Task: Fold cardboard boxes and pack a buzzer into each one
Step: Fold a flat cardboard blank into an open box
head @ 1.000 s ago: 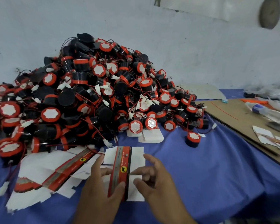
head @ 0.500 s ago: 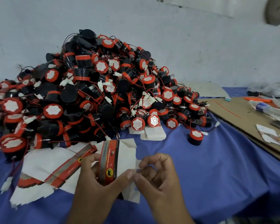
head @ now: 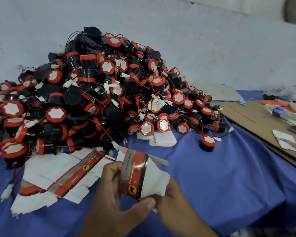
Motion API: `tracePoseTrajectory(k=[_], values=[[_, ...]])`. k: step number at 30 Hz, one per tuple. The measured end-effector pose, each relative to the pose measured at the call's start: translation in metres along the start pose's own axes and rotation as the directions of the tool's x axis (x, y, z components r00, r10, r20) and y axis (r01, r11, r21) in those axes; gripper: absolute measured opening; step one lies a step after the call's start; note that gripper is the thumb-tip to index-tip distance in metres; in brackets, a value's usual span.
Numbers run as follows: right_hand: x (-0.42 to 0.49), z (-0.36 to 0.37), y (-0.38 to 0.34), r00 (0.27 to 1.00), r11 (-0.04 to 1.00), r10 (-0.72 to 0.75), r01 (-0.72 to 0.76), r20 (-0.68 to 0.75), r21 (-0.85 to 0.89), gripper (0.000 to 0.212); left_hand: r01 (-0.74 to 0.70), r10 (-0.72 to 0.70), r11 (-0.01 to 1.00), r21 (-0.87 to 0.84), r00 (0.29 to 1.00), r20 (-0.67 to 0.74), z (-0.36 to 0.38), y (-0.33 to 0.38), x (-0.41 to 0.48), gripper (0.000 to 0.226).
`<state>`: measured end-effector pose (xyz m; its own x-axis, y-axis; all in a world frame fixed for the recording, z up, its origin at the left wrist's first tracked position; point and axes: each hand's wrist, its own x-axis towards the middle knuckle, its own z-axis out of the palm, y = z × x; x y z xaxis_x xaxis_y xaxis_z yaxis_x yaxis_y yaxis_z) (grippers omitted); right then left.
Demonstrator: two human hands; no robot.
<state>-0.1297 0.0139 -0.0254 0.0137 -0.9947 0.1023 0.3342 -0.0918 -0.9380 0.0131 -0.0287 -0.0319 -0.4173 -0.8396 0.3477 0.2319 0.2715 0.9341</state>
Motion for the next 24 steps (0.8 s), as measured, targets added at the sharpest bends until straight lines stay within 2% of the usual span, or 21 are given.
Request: tracePoseTrajectory(k=[2,3,4,6,8,10,11,14,16,18,19,21,24], values=[[0.003,-0.002,0.004,0.999,0.997,-0.048,0.048,0.004,-0.062,0.031,-0.026,0.026,0.999,0.035,1.0,-0.013,0.001,0.002,-0.001,0.082],[0.005,-0.004,0.007,0.993,0.975,-0.112,0.104,-0.025,-0.196,0.029,-0.05,0.052,0.997,0.064,0.998,-0.033,0.002,0.001,-0.001,0.087],[0.005,-0.007,0.009,0.98,0.913,-0.191,0.159,-0.049,-0.376,0.033,-0.066,0.07,0.995,0.079,0.996,-0.055,0.003,0.0,-0.002,0.093],[0.006,-0.013,0.01,0.963,0.721,-0.268,0.197,-0.005,-0.665,0.046,-0.076,0.08,0.996,0.047,0.992,-0.096,0.007,0.001,-0.001,0.104],[0.007,-0.019,0.011,0.957,0.54,-0.283,0.207,0.055,-0.816,0.053,-0.099,0.099,0.995,0.003,0.988,-0.12,0.009,0.002,0.001,0.111],[0.006,-0.021,0.011,0.952,0.476,-0.299,0.21,0.068,-0.854,0.048,-0.076,0.075,0.997,-0.003,0.991,-0.111,0.009,0.005,0.002,0.11],[0.006,-0.02,0.01,0.95,0.51,-0.312,0.192,0.027,-0.839,0.041,-0.054,0.054,0.999,0.007,0.994,-0.093,0.008,0.006,0.002,0.107],[0.008,-0.019,0.0,0.914,0.743,-0.301,0.047,-0.27,-0.668,0.023,0.046,-0.045,0.998,0.05,0.999,-0.027,0.008,0.004,0.002,0.098],[0.009,-0.017,-0.006,0.881,0.859,-0.237,-0.007,-0.41,-0.512,0.03,0.107,-0.107,0.992,0.064,0.994,-0.004,0.009,0.001,0.002,0.098],[0.009,-0.011,-0.006,0.865,0.945,-0.131,-0.038,-0.484,-0.324,0.051,0.143,-0.143,0.987,0.075,0.99,-0.013,0.01,-0.001,0.003,0.1],[0.009,-0.008,-0.004,0.856,0.972,-0.087,-0.038,-0.509,-0.231,0.058,0.153,-0.151,0.986,0.065,0.988,-0.036,0.01,-0.002,0.005,0.101],[0.009,-0.003,-0.002,0.864,0.999,-0.022,-0.003,-0.502,-0.049,0.056,0.167,-0.167,0.986,-0.017,0.978,-0.124,0.008,-0.004,0.01,0.098],[0.009,0.0,-0.003,0.923,0.987,0.069,-0.008,-0.378,0.159,0.056,0.2,-0.263,0.934,-0.297,0.946,-0.189,0.007,-0.006,0.014,0.093]])
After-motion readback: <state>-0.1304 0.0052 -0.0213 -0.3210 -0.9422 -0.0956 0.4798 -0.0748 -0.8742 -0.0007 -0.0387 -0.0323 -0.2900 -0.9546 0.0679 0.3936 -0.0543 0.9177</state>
